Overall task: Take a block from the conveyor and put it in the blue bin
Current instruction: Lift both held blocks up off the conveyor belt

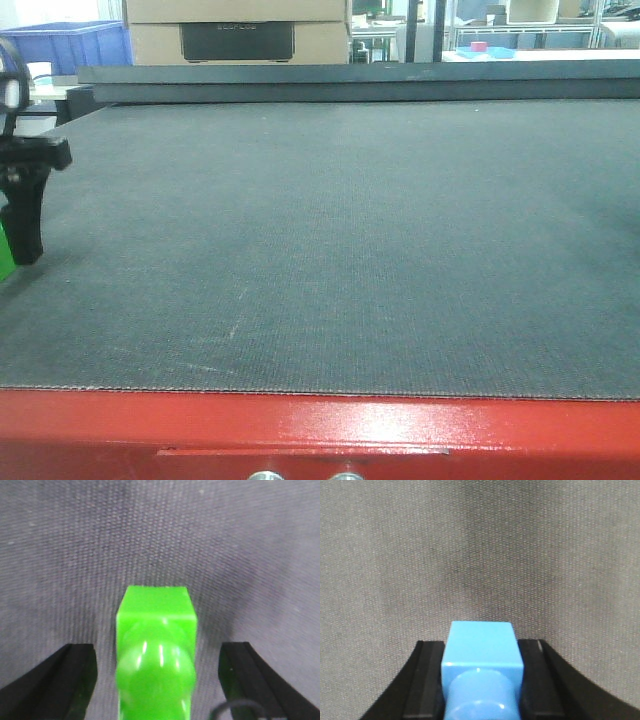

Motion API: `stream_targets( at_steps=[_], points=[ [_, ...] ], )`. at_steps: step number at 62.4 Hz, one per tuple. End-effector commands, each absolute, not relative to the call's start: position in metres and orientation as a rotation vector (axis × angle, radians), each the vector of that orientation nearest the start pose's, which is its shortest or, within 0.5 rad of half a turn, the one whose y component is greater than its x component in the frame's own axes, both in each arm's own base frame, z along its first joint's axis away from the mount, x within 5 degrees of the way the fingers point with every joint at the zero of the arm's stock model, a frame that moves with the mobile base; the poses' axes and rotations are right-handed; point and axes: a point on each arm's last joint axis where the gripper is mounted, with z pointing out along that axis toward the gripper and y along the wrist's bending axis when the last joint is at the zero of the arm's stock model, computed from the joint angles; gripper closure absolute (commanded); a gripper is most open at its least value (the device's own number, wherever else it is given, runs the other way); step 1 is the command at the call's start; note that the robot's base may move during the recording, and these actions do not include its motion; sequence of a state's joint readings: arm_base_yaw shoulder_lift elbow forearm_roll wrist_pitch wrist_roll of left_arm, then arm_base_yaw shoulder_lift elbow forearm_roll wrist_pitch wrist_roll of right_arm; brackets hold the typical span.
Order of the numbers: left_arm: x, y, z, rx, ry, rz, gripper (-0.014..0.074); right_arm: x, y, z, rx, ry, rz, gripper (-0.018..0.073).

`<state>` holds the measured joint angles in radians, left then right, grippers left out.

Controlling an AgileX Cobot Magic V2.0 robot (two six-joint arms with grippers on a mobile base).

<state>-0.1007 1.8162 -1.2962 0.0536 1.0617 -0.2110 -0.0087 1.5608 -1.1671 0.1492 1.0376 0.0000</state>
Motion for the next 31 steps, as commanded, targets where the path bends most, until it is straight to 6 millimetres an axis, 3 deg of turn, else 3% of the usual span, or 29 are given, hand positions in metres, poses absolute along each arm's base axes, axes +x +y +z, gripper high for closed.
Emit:
stream_targets(
  at_steps=[1,9,13,31],
  points=[
    [0.3495,-0.0324,0.2114,-0.153,3.048,0.043,0.0195,0.3003,0.0068,0.2660,0.109,2.895,0.193,0.0727],
    [0.3503,-0.0321,0.2115,-0.176,3.038,0.045,0.0212,0.3003,0.0068,0.2660,0.109,2.895,0.193,0.0727],
    [0.3512,-0.0321,0.2116,-0.182,3.028,0.044,0.0263,0.3003,0.0068,0.2660,0.109,2.895,0.193,0.0727],
    [0.3507,-0.0322,0.2115,-0.187,3.033,0.043,0.0652,0.3001,0.0068,0.2660,0.109,2.897,0.193,0.0727]
  ],
)
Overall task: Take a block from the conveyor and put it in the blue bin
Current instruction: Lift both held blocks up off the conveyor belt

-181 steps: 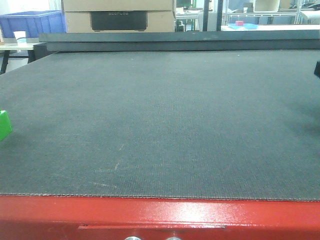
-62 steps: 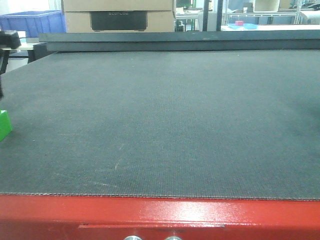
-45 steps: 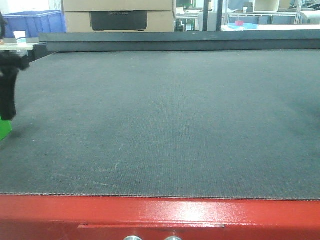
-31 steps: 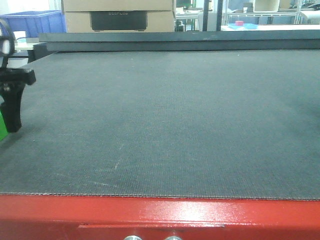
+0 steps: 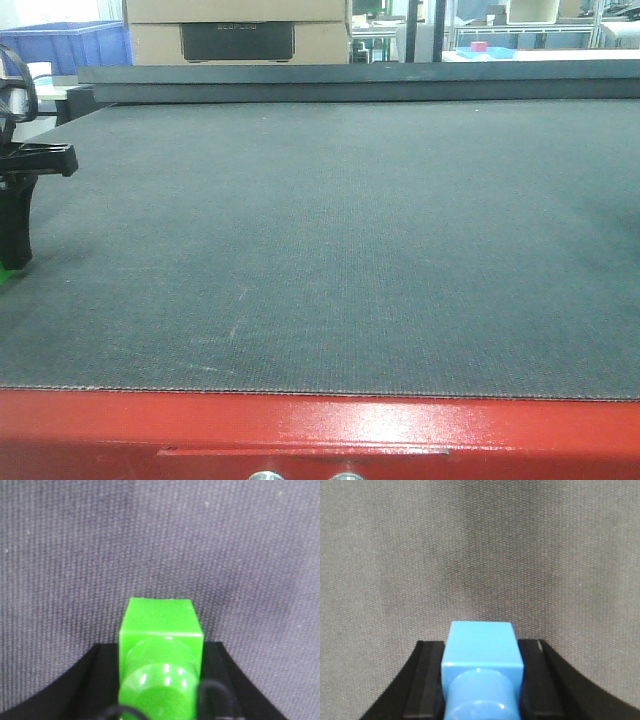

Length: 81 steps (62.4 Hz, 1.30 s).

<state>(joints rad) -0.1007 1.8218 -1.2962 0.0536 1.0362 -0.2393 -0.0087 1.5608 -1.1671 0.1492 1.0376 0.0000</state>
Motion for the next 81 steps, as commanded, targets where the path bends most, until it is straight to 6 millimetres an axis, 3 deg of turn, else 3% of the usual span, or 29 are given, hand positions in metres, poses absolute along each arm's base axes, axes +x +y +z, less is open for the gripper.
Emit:
stream_targets(
  at_steps=[1,3,11,24,39,49,62,70,81],
  points=[
    [0.351,-0.032,0.212,-0.187,3.035,0.044,0.0671,0.300,0.007,0.267,0.108,2.894,0.193,0.0727],
    [0.350,-0.032,0.211,-0.188,3.041,0.046,0.0706,0.299,0.007,0.267,0.108,2.892,0.193,0.0727],
    [0.346,-0.031,0.219,-0.134,3.046,0.053,0.0707,0.296,0.007,0.278,0.078,2.836,0.185,0.0727],
    [0.339,-0.032,0.246,0.080,2.951,0.038,0.0707,0.288,0.009,0.303,-0.038,2.697,0.191,0.0727],
    [0.327,-0.042,0.297,0.243,2.679,-0.130,0.0707,0.279,0.020,0.327,-0.195,2.534,0.298,0.0727],
    [0.316,-0.044,0.340,0.199,2.438,-0.183,0.0707,0.269,0.018,0.339,-0.158,2.391,0.267,0.0727],
    [0.291,-0.042,0.377,0.129,2.170,-0.229,0.0707,0.243,0.015,0.334,-0.097,2.252,0.221,0.0727],
    [0.271,-0.038,0.381,0.090,2.026,-0.221,0.0707,0.225,0.012,0.329,-0.038,2.138,0.198,0.0727],
    [0.242,-0.029,0.369,0.071,1.847,-0.150,0.0707,0.199,0.004,0.323,0.035,1.915,0.109,0.0727]
  ],
)
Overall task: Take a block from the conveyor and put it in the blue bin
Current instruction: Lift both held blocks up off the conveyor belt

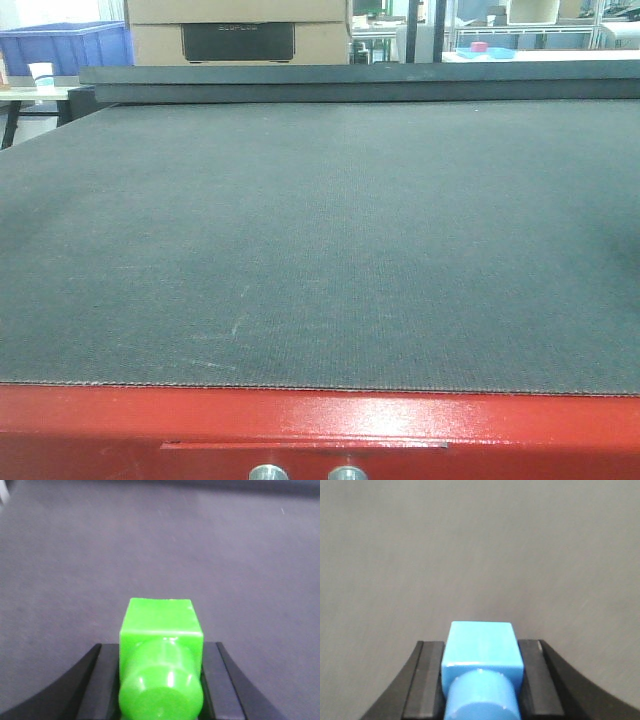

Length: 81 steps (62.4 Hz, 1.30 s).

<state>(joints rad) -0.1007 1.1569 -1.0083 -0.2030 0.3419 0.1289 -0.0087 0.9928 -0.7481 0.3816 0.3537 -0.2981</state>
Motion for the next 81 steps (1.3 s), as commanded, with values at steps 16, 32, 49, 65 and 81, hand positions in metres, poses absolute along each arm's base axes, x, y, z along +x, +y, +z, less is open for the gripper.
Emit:
stream_targets(
  at_steps=[16,32,49,65,81],
  points=[
    [0.215,-0.023,0.363,0.058,1.708,-0.114,0.0707,0.184,-0.001,0.329,0.069,1.765,0.064,0.0727],
    [0.195,-0.022,0.382,0.061,1.639,-0.122,0.0707,0.169,0.001,0.340,0.056,1.704,0.074,0.0727],
    [0.159,-0.030,0.400,0.128,1.561,-0.180,0.0707,0.149,0.020,0.353,-0.069,1.633,0.158,0.0727],
    [0.123,-0.039,0.410,0.272,1.501,-0.215,0.0707,0.125,0.024,0.359,-0.226,1.595,0.085,0.0727],
    [0.107,-0.035,0.400,0.262,1.520,-0.240,0.0707,0.095,0.020,0.365,-0.200,1.506,0.118,0.0727]
  ],
)
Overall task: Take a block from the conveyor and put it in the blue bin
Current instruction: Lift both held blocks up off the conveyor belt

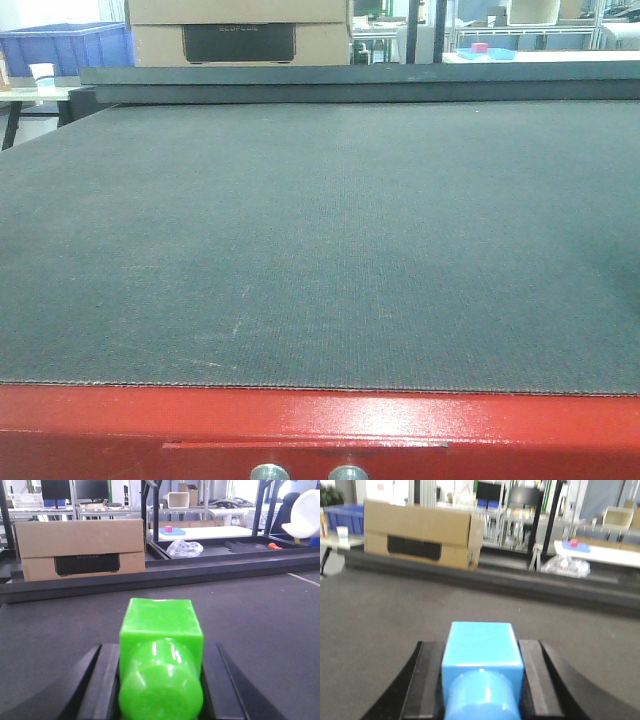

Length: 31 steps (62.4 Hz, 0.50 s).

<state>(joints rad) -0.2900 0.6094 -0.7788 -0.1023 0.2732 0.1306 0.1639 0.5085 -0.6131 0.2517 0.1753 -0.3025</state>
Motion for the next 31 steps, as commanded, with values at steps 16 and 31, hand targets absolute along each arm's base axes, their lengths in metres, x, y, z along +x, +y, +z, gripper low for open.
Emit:
stream_targets(
  at_steps=[16,31],
  points=[
    [0.106,-0.035,0.385,0.246,1.519,-0.253,0.0707,0.077,0.017,0.361,-0.193,1.451,0.120,0.0727],
    [0.106,-0.034,0.389,0.234,1.474,-0.252,0.0707,0.073,0.016,0.362,-0.191,1.437,0.120,0.0727]
  ],
)
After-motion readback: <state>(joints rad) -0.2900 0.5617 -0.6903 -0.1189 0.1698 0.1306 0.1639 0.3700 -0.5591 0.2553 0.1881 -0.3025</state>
